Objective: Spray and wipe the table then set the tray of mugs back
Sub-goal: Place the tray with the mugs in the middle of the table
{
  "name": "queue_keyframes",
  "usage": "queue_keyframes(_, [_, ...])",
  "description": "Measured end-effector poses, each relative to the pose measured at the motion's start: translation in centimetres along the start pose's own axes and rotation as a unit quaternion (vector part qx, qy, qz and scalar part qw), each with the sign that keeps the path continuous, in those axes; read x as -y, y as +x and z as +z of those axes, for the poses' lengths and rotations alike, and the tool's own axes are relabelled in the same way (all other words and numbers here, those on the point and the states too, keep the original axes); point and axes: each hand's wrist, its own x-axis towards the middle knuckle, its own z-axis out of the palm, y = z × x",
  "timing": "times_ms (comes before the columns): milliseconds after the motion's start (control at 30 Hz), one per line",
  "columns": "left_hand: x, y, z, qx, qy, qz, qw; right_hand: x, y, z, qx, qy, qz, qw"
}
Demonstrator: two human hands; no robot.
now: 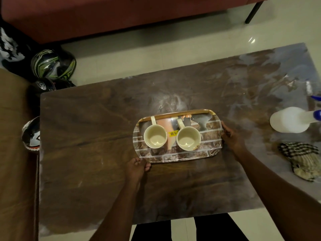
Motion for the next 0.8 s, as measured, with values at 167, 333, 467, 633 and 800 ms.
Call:
queue_keyframes(167, [0.1,0.1,0.5,-0.018,-0.041,-0.025,0.999,0.0,0.3,0.1,-0.024,-0.067,-0.013,0.997])
queue_keyframes(333, [0.8,-0.3,0.2,-0.032,-0.056,-0.022,0.998,-0.9,0.7,0.6,-0.016,-0.095,-0.024,0.995])
queue_keyframes(467, [0.3,-0.6,-0.1,-0.056,0.003,0.007,0.998,0.2,0.4,0.7,-0.017,-0.186,-0.022,0.982])
queue_keyframes(633, [-5.3,-4.0,0.1,-0.181,0.123,0.248,0.944,8.2,-2.8,3.3,-0.030,-0.212,-0.186,0.959])
queue_keyframes(800, [-9.4,-6.4,2.5,-0.063,0.338,0.391,0.854,9.6,-7.4,7.7,0.097,-0.349,-0.277,0.890])
